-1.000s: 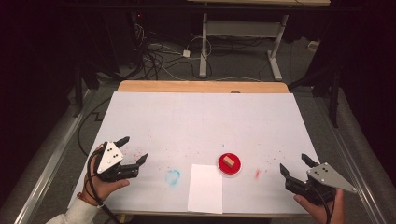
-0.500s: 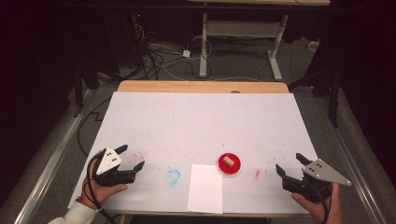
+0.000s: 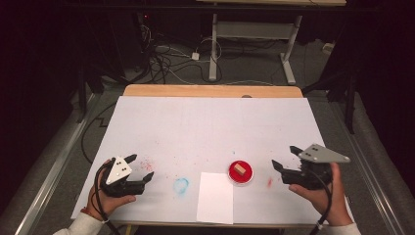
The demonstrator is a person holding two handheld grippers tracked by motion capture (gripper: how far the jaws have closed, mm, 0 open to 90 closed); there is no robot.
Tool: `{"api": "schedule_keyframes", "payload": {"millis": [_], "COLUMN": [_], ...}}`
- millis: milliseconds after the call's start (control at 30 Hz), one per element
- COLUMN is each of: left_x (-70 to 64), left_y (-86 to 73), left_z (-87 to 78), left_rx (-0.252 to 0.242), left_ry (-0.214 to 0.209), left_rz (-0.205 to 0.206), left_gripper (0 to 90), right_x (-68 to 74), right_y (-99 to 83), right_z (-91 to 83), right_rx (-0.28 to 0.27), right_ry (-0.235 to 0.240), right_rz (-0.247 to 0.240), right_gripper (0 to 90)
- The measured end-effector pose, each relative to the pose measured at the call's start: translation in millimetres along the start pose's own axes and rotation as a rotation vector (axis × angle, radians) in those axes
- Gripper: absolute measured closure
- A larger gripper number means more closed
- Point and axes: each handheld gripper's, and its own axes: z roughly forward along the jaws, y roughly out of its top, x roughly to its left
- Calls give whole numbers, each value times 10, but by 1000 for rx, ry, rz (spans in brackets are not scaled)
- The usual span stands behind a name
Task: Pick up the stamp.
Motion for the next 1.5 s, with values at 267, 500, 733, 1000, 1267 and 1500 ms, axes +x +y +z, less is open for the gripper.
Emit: {"api": "schedule_keyframes", "payload": {"millis": [267,500,733,1000,1267,1500], "left_x": [5,1,-10,-25,-27,-18], "left_y": [-33,-51,-63,-75,-79,-87], "left_z": [-12,-18,-21,19,35,40], "left_rx": [2,8,17,42,50,49], "left_ry": [-4,-13,-20,-45,-71,-81], "left_rz": [-3,3,17,30,31,29], "left_gripper": [181,181,181,181,181,181], "right_x": [281,383,469,536,569,610], "right_y": [190,155,55,31,8,-6], "right_z": [363,615,837,970,1057,1126], "right_rx": [114,160,217,251,274,288], "right_ry": [79,91,123,163,189,192], "right_rz": [-76,-104,-131,-161,-171,-191], "right_gripper": [311,306,363,592,687,764]}}
